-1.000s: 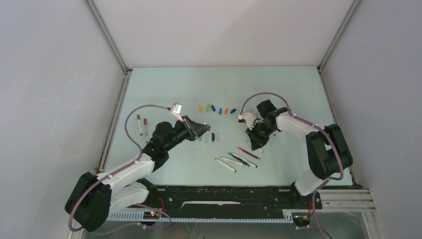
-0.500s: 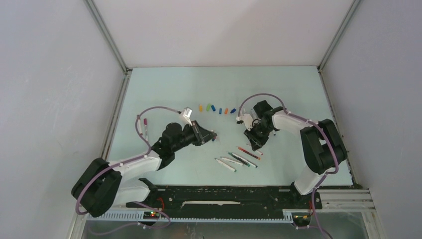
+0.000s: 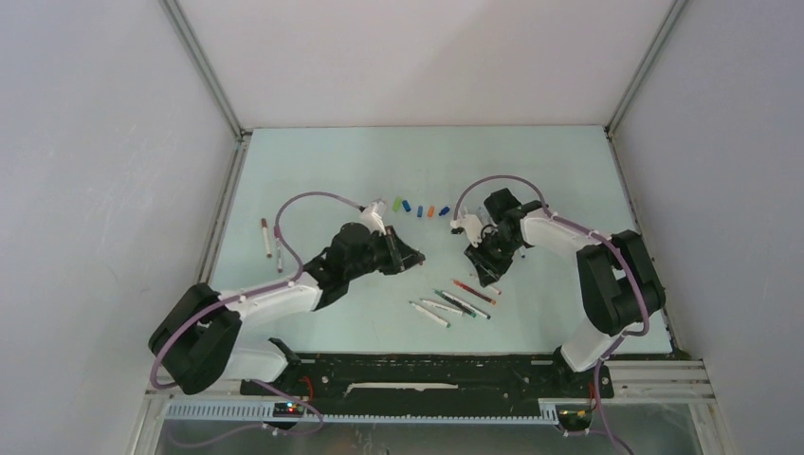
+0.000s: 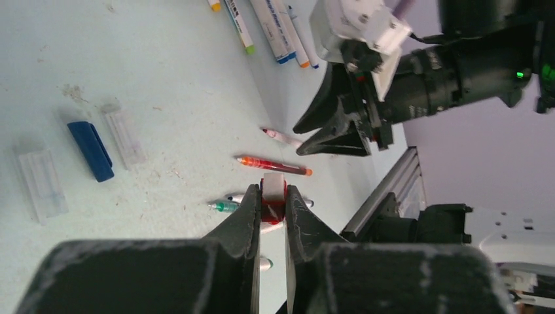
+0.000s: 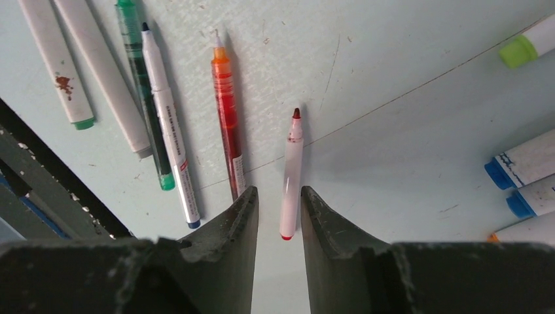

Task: Open the pen caps
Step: Place the pen at the center of the board, then place the pen cap at the center of the board.

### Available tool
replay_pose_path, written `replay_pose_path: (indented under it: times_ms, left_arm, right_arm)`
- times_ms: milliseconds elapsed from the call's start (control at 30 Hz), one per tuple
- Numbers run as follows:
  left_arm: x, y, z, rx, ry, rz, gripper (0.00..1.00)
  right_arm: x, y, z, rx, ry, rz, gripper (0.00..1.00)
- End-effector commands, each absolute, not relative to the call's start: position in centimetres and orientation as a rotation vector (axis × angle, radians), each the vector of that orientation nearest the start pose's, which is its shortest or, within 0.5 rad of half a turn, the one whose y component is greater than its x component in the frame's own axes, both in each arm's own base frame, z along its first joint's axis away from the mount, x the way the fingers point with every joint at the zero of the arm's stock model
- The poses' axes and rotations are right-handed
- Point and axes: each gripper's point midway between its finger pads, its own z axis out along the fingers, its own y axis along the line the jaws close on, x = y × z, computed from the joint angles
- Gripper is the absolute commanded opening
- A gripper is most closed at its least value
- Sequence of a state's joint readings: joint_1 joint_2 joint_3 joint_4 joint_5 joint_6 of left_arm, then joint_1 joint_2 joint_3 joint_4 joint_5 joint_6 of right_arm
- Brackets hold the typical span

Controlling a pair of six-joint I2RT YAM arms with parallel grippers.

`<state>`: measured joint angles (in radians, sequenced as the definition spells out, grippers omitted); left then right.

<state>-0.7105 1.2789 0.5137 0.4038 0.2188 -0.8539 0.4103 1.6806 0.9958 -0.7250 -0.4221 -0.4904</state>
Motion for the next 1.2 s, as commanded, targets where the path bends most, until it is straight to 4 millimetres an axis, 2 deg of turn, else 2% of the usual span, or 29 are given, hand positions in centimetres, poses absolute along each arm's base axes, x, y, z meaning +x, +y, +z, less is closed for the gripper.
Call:
replay_pose_path:
  times_ms: [0, 200, 367, 533, 733, 967, 1167]
  left_arm:
    - [25.6, -30.1, 12.4, 0.016, 2.213, -1.021, 0.01]
    - [27.1, -29.6, 9.9, -0.035, 2.368, -0.756, 0.01]
    - [28.2, -30.0, 8.8, -0.039, 2.465, -0.59, 0.03]
    - [28.9, -31.6, 7.8, -0.025, 2.512, -0.576, 0.05]
    - [29.3, -32.6, 6.6, -0.001, 2.559, -0.548, 0.07]
    - [29.8, -33.1, 5.4, 0.022, 2.594, -0.513, 0.11]
    - [30.1, -33.1, 5.0, 0.032, 2.606, -0.483, 0.2]
  right_arm:
    - [24.5, 17.0, 5.3, -1.33, 2.468, 0.629, 0.33]
    - [25.0, 16.7, 6.9, -1.283, 2.425, 0.646, 0.33]
    - [25.5, 16.3, 7.7, -1.247, 2.406, 0.64, 0.33]
    - [25.7, 16.1, 8.1, -1.235, 2.396, 0.631, 0.33]
    - [25.8, 16.2, 8.4, -1.231, 2.382, 0.625, 0.33]
    - [25.8, 16.3, 8.9, -1.227, 2.367, 0.629, 0.33]
    - [25.7, 16.3, 8.9, -1.231, 2.365, 0.633, 0.33]
